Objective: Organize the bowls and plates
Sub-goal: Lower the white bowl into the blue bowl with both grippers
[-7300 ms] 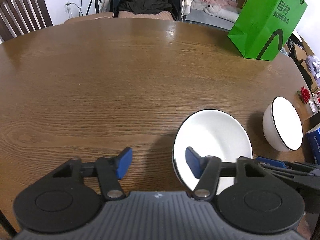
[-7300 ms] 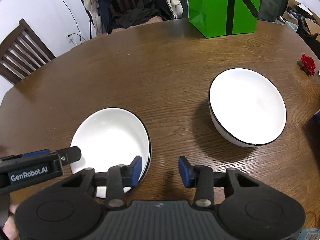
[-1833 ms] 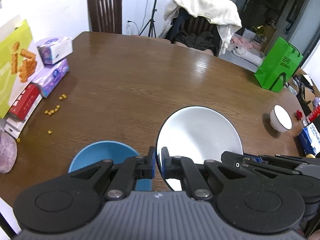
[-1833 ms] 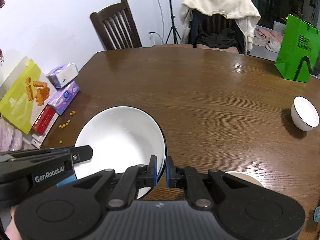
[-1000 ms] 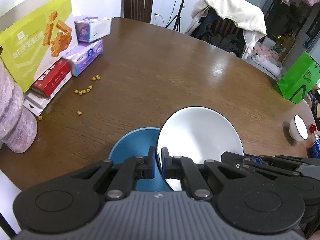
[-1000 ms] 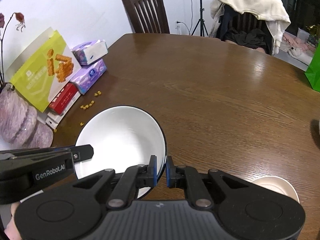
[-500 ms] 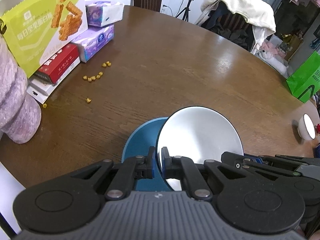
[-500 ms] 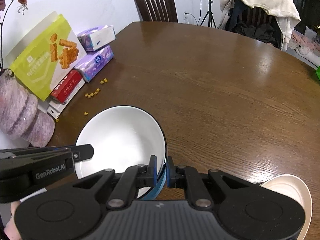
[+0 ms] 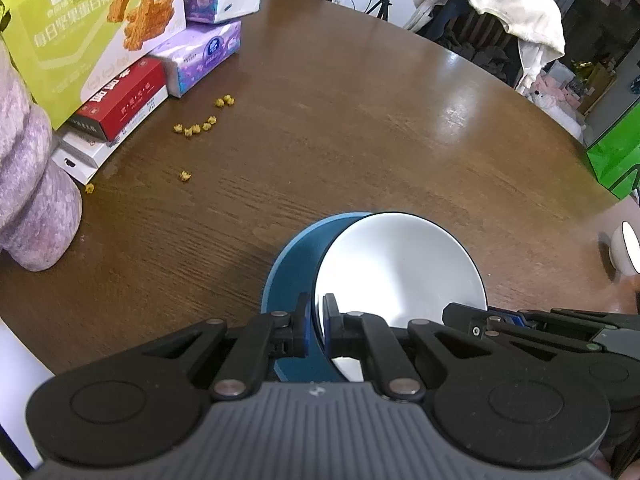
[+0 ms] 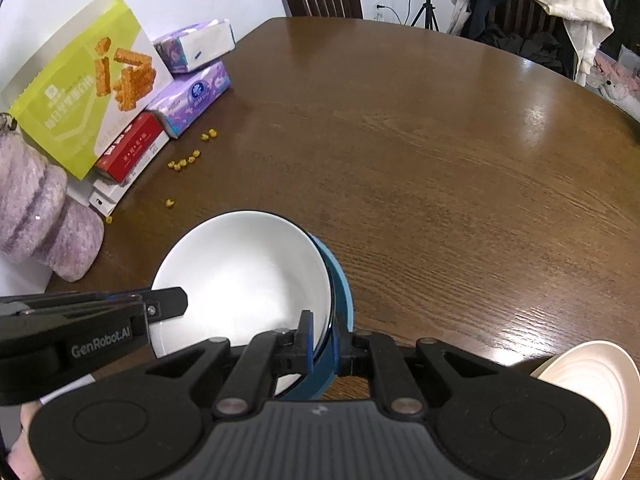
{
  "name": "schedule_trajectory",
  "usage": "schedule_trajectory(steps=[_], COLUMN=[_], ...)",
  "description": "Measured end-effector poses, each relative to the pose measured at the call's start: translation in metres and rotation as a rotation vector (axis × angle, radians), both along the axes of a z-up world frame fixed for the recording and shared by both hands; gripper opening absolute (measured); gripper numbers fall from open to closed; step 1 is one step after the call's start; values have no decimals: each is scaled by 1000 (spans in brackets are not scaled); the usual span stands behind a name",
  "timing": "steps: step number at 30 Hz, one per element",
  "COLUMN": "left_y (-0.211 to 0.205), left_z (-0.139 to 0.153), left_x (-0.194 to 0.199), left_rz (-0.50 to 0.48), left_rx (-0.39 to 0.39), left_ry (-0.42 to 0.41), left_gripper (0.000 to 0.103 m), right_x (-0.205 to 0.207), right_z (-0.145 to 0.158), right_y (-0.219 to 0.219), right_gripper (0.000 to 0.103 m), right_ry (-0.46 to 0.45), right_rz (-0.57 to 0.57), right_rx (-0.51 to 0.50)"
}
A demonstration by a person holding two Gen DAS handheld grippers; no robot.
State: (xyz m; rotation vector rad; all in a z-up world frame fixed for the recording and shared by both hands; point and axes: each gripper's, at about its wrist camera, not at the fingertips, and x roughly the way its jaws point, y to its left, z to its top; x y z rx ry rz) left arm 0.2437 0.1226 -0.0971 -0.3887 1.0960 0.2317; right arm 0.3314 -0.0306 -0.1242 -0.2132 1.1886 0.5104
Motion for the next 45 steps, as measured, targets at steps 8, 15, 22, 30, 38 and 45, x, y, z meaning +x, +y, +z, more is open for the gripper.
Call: schedule_trajectory(steps=[8,15,22,30,38,45], left_y=[5,8,10,12,11,12], left_z=[-10,-17,-26,-33,-32,-32], left_x=[2,5,10,14,16,16], left_rz=[-4,-13,-23,-26,-28,-21], left_rx=[-4,-10,-16,-25,-25,-35], left_ry=[24,48,78,100,114,116], left_gripper=[6,6,6,6,6,8], right_x=[1,3,4,6,6,9], right_z=[-11,-18,-26,-33,-34,-34], right_y=[5,10,13,16,19,19], right_gripper=[9,9,9,9,10,12], right_ry=[22,37,50,56,55,76], right_rz=[9,16,21,26,32,29], right_rx=[-14,-28,-45,-63,-79,-79])
